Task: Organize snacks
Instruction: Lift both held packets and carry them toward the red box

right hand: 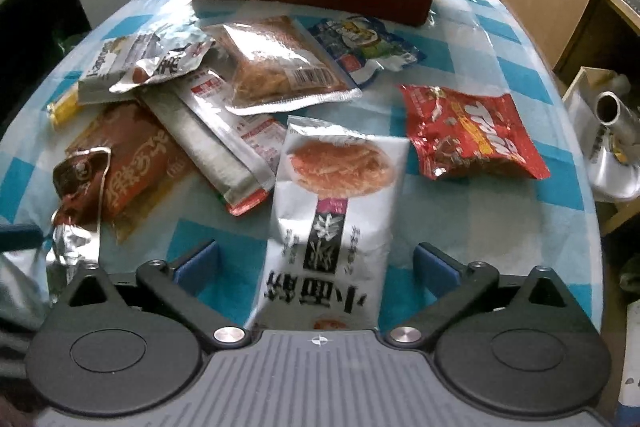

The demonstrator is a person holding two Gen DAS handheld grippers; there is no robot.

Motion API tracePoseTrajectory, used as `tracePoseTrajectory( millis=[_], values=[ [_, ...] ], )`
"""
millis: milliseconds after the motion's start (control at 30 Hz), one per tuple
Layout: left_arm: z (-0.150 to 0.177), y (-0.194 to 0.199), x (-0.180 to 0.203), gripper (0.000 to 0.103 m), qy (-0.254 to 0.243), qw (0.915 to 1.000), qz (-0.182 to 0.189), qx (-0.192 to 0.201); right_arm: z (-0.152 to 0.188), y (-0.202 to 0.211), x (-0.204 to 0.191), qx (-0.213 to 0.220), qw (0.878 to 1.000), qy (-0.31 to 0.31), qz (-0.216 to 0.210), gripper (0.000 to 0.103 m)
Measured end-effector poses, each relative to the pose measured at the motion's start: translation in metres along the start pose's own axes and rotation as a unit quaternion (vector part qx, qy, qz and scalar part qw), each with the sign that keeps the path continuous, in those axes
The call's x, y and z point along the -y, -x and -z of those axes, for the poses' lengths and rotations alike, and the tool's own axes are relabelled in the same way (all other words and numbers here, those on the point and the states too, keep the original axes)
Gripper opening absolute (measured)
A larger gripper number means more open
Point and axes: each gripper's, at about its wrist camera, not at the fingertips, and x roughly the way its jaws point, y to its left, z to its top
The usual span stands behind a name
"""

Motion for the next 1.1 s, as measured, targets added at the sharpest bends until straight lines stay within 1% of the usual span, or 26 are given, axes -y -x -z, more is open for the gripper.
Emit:
tracePoseTrajectory(
  millis=[33, 67, 100, 133, 167, 200, 300, 367, 400, 500, 633, 733, 800, 867, 933, 1000, 1100],
  values=[
    [-0.001, 0.002, -0.004, 0.060, 0.007, 1.0000, -0.005, 0.000, 0.002, 0.002, 0.000, 0.001, 1.000, 0.002, -0.001, 0.096],
    [-0.003, 0.003, -0.008, 0.046, 0.017, 0.9998, -0.012, -0.001, 0.005, 0.006, 0.001, 0.003, 1.000, 0.002, -0.002, 0.088],
    [-0.004, 0.005, -0.012, 0.044, 0.026, 0.9996, -0.010, -0.002, 0.007, 0.010, 0.002, 0.005, 1.000, 0.001, -0.001, 0.083],
    [-0.005, 0.007, -0.018, 0.043, 0.039, 0.9992, 0.002, -0.004, 0.008, 0.014, 0.002, 0.006, 1.000, 0.000, 0.003, 0.069],
    [-0.005, 0.008, -0.022, 0.043, 0.049, 0.9988, 0.009, -0.006, 0.009, 0.017, 0.003, 0.004, 1.000, -0.008, -0.004, 0.062],
    [-0.005, 0.009, -0.025, 0.043, 0.053, 0.9985, 0.013, -0.007, 0.009, 0.019, 0.005, -0.002, 1.000, -0.017, -0.012, 0.061],
    [-0.004, 0.012, -0.027, 0.042, 0.056, 0.9982, 0.015, -0.014, 0.010, 0.024, 0.002, -0.008, 1.000, -0.021, -0.009, 0.057],
    [-0.007, 0.015, -0.031, 0.042, 0.073, 0.9968, 0.029, -0.016, 0.009, 0.031, 0.002, -0.006, 0.999, -0.034, -0.026, 0.054],
    [-0.009, 0.018, -0.032, 0.042, 0.078, 0.9963, 0.034, -0.014, 0.009, 0.035, 0.000, -0.005, 0.999, -0.037, -0.030, 0.053],
    [-0.011, 0.034, -0.035, 0.042, 0.081, 0.9958, 0.042, 0.006, 0.008, 0.049, -0.004, 0.001, 0.999, -0.037, -0.027, 0.052],
    [-0.020, 0.048, -0.040, 0.042, 0.100, 0.9924, 0.069, 0.019, 0.001, 0.075, -0.007, 0.029, 0.998, -0.041, -0.041, 0.052],
    [-0.034, 0.056, -0.036, 0.042, 0.089, 0.9931, 0.064, 0.041, -0.007, 0.079, -0.006, 0.040, 0.996, -0.050, -0.065, 0.052],
    [-0.045, 0.058, -0.032, 0.042, 0.083, 0.9932, 0.063, 0.053, -0.014, 0.077, -0.008, 0.046, 0.996, -0.044, -0.068, 0.052],
    [-0.056, 0.056, -0.029, 0.042, 0.082, 0.9927, 0.066, 0.058, -0.025, 0.074, -0.006, 0.054, 0.995, -0.049, -0.073, 0.052],
    [-0.066, 0.053, -0.028, 0.042, 0.084, 0.9925, 0.067, 0.059, -0.036, 0.073, -0.002, 0.063, 0.992, -0.067, -0.084, 0.052],
    [-0.078, 0.051, -0.025, 0.042, 0.083, 0.9920, 0.069, 0.065, -0.047, 0.077, -0.002, 0.079, 0.990, -0.070, -0.091, 0.052],
    [-0.096, 0.047, -0.019, 0.042, 0.071, 0.9923, 0.060, 0.082, -0.067, 0.080, -0.001, 0.103, 0.987, -0.073, -0.098, 0.052]
  ],
)
